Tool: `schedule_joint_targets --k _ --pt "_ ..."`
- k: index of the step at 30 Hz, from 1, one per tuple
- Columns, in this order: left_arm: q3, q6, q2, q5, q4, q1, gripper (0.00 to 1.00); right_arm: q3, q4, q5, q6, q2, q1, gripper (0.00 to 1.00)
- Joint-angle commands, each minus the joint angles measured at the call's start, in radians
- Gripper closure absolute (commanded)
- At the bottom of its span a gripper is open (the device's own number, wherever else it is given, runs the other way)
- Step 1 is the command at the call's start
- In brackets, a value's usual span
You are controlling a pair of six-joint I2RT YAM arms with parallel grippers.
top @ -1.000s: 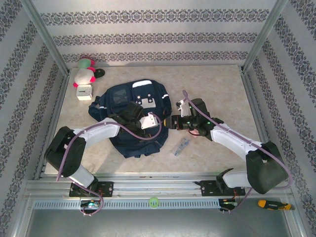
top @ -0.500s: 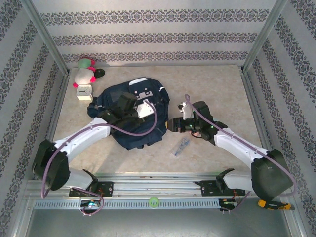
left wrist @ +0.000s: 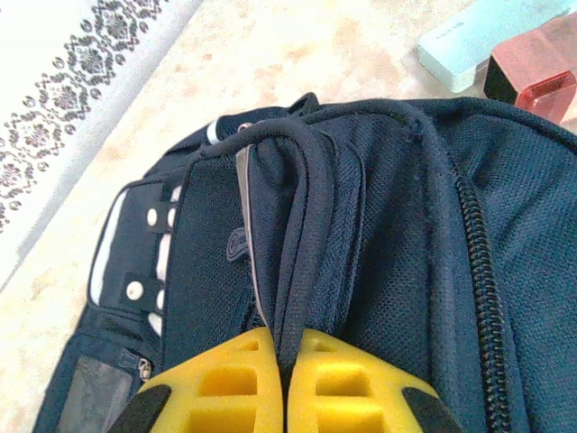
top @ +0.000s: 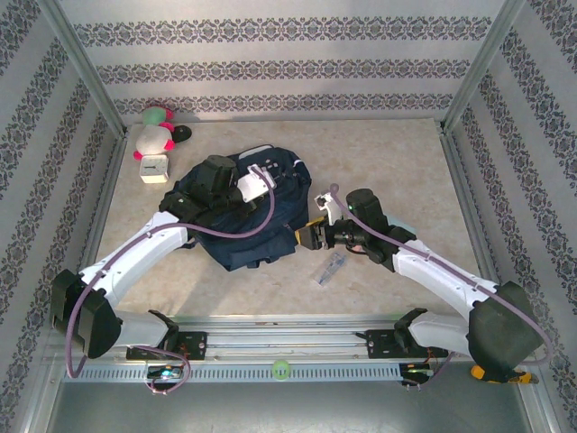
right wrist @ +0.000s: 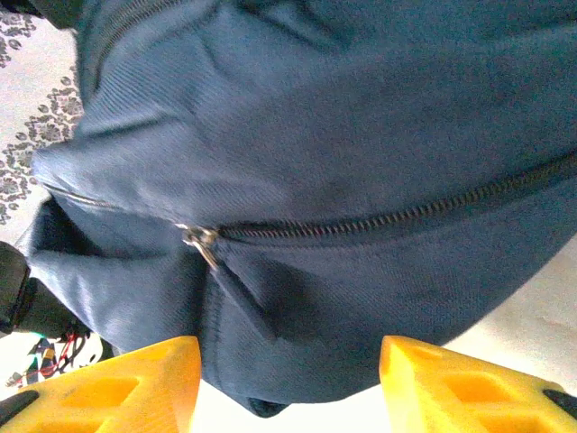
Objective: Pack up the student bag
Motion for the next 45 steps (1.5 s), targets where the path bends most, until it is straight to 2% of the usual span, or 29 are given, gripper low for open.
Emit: schedule_joint_targets --k 1,11,23,36,40,42,45 --pt "-0.005 -0.041 -0.062 0.027 0.145 0.010 1.00 0.015 0.069 0.029 -0.035 -0.031 0.007 0.44" --pt "0.027 -0.095 -0.084 0.032 0.228 0.044 1.00 -0.094 0.256 -0.055 0.033 0.209 0.012 0.44" --pt "0.034 -0.094 -0.075 0.064 0.212 0.064 1.00 -0.099 0.214 -0.050 0.010 -0.002 0.012 0.40" --pt "0.031 -0.130 -0.072 0.115 0.237 0.065 1.00 0.047 0.109 0.127 -0.049 0.132 0.098 0.43" --pt "0.029 -0.143 -0.072 0.129 0.258 0.065 1.00 0.077 0.084 0.140 -0.071 0.188 0.125 0.49" --pt "0.028 -0.145 -0.073 0.126 0.259 0.066 1.00 0.087 0.075 0.128 -0.064 0.203 0.132 0.59" --pt "0.024 -0.139 -0.070 0.115 0.257 0.067 1.00 0.087 0.058 0.125 -0.062 0.198 0.139 0.81"
